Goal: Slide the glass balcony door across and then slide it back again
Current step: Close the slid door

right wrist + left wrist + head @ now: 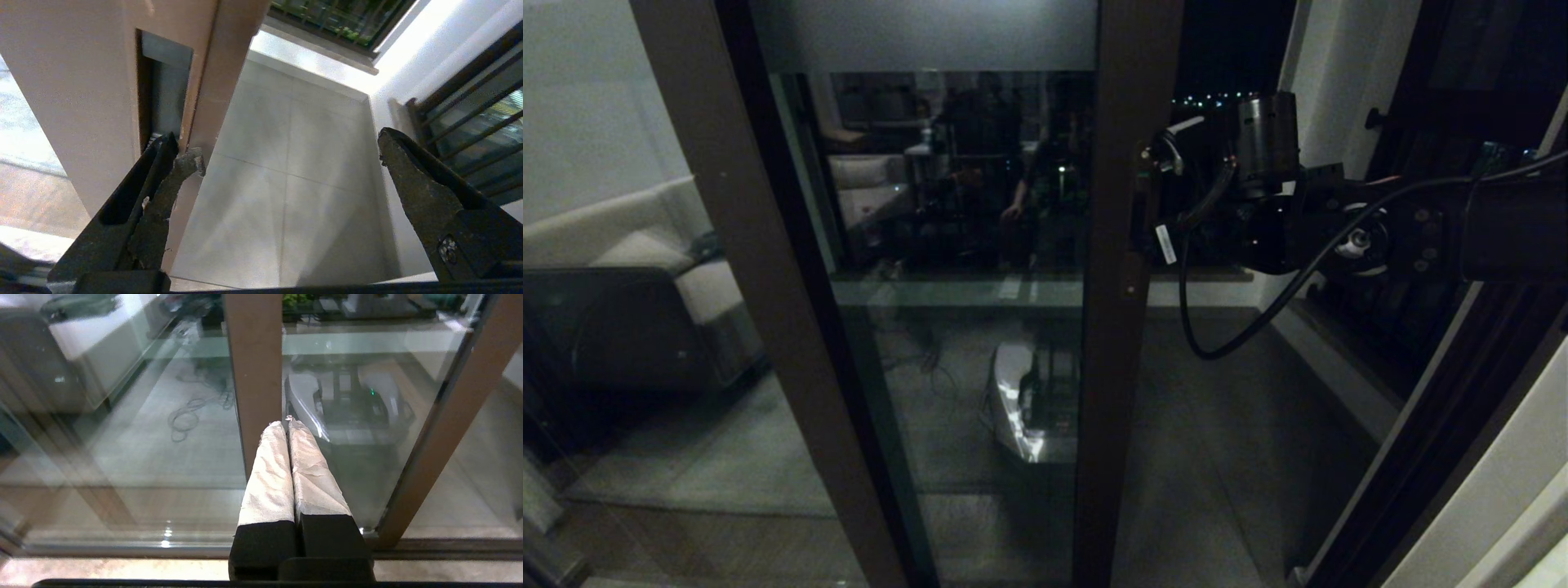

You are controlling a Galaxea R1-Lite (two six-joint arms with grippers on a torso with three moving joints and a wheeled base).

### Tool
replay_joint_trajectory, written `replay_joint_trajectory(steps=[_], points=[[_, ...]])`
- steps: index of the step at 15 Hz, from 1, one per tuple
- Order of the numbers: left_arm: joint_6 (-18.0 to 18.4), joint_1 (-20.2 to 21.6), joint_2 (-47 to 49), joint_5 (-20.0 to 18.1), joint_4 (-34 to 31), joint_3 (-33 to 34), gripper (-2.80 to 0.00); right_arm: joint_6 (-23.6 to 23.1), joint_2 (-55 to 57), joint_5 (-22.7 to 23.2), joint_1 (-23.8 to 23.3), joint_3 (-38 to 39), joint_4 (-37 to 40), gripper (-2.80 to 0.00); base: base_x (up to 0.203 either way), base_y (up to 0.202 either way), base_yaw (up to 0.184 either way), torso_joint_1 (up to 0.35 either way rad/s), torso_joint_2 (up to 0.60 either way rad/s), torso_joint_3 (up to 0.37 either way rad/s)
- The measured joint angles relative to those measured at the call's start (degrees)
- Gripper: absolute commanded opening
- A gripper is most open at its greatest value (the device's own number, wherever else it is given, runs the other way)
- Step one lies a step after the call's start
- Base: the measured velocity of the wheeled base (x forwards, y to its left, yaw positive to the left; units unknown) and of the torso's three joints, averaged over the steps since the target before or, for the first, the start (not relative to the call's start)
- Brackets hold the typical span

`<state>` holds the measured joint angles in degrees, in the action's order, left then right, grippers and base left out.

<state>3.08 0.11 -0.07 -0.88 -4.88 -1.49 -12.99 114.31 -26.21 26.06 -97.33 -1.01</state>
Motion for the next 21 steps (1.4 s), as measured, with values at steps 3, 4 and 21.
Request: replay_joint_trajectory(steps=[3,4,21], points=[[-0.02,-0.01,0.0,0.0,-0.02,0.0,-2.8,-0.43,-0.06,0.06,-0.32,0.06,-0.02,0.0,0.0,0.0,0.0,0.0,0.0,0.0],[-0.03,-0.01,0.0,0.0,-0.02,0.0,-2.8,-0.67,-0.06,0.04,-0.52,0.11,0.0,0.0,0.0,0.0,0.0,0.0,0.0,0.0],[-0.03,-0.04,0.0,-0.02,-0.02,0.0,-2.8,-2.03,-0.37,-0.07,-4.29,1.41,0.13,0.0,0.0,0.0,0.0,0.0,0.0,0.0]])
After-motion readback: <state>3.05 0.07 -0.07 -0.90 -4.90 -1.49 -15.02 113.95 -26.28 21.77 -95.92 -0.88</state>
